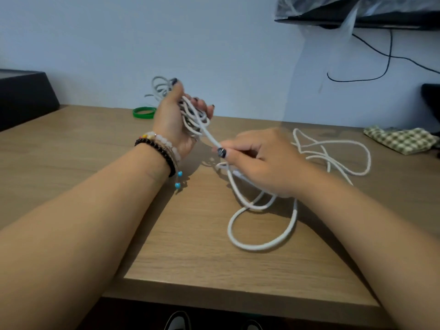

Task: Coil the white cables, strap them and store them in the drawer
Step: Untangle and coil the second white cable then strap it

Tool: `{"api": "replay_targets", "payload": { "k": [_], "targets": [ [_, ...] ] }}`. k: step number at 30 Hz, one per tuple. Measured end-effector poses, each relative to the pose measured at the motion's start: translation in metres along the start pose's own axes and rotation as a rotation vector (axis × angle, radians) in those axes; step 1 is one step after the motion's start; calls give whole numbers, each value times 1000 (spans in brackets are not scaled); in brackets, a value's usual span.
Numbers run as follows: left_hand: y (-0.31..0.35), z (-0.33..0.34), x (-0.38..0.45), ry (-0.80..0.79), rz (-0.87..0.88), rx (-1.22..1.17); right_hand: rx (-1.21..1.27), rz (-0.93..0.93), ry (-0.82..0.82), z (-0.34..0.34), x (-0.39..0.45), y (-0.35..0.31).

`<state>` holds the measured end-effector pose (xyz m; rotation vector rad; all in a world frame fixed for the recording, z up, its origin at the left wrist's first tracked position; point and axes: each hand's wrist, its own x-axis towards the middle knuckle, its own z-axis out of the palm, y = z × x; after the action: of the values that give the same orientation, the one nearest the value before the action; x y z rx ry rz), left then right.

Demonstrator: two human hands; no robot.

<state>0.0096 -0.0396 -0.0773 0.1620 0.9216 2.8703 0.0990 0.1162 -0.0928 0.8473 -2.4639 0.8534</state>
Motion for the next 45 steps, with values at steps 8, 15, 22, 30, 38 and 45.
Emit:
{"api": "replay_targets", "payload": {
  "k": [8, 15, 22, 30, 38, 45],
  "targets": [
    [6, -1, -2, -242, -223, -121, 40, 72, -210, 2, 2, 1],
    [3, -3, -9, -558, -498, 124, -20, 289, -70, -4, 2, 9],
    [-2, 1, -20, -540, -424, 599, -105, 431, 107, -16, 3, 22],
    [-14, 2, -22, -373, -364, 1093, -129, 529, 241, -29, 1, 36],
    [-10, 10, -31, -432, -213, 1626, -155, 488, 273, -29, 1, 43],
    [-18, 18, -43, -426, 151, 1667, -134, 514, 376, -30, 2, 46]
  ]
}}
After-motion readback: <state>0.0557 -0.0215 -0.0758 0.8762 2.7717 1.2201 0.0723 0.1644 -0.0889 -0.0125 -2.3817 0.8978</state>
